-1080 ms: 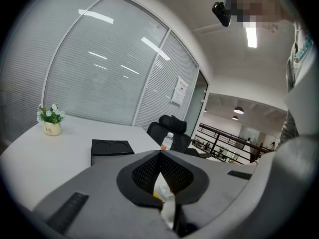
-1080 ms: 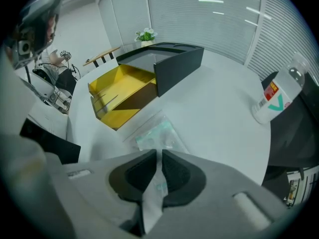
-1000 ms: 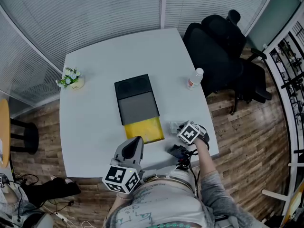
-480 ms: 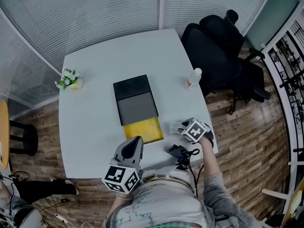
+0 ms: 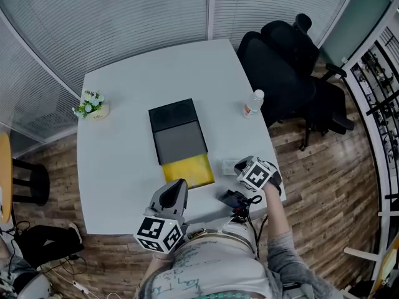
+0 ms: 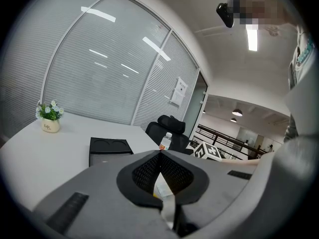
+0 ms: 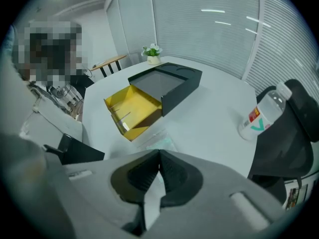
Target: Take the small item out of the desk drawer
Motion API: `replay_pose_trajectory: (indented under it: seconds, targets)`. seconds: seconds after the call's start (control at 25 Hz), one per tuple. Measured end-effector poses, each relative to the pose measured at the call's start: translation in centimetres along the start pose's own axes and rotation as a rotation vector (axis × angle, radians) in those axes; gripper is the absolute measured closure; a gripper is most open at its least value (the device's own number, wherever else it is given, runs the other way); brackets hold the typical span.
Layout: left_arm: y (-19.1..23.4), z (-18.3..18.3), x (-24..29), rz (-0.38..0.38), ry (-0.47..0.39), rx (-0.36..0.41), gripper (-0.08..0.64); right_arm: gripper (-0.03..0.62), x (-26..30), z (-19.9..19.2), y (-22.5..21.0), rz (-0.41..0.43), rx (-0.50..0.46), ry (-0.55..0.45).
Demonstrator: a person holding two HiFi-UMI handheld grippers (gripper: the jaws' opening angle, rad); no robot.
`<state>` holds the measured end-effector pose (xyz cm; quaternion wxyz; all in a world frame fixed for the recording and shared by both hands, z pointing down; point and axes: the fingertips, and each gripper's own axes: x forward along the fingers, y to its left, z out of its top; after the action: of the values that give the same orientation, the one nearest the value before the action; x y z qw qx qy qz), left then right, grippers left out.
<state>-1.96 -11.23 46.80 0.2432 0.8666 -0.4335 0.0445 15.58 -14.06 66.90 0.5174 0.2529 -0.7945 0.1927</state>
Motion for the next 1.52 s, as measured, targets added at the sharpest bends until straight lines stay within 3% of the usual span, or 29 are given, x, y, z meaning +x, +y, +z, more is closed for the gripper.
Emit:
replay_pose_trajectory:
  seconds: [0.36,0.76,0.92,1.2,1.52]
  targets:
    - [-0.4,-0.3,0.3,-0.013,0.007,0.001,0.563,0.589,-4.9,5.3,3.3,0.0,-0.191,-0.162]
    - [-0.3,0.0,0.1,-0.01,-0.005,0.012,0.563,0.589,-11.9,13.5,10.0,0.121,-0.302,-0.675]
    - [-0.1,0.6,0.1,-0.003,-0.028,0.019,0.563,0.589,-14.7,15.8,11.7,0.142,-0.301,-0.826]
    - [-0.4,2.8,0.0,0.009,-0.086,0.079,0.563,0.589,-17.5,18.2,12.4,0.097,-0.289,-0.971]
    - [-0.6,5.3,0.0,0.013,-0.152,0.116,0.563,0.589,-20.2,20.2,12.4,0.035,-0.197,-1.107]
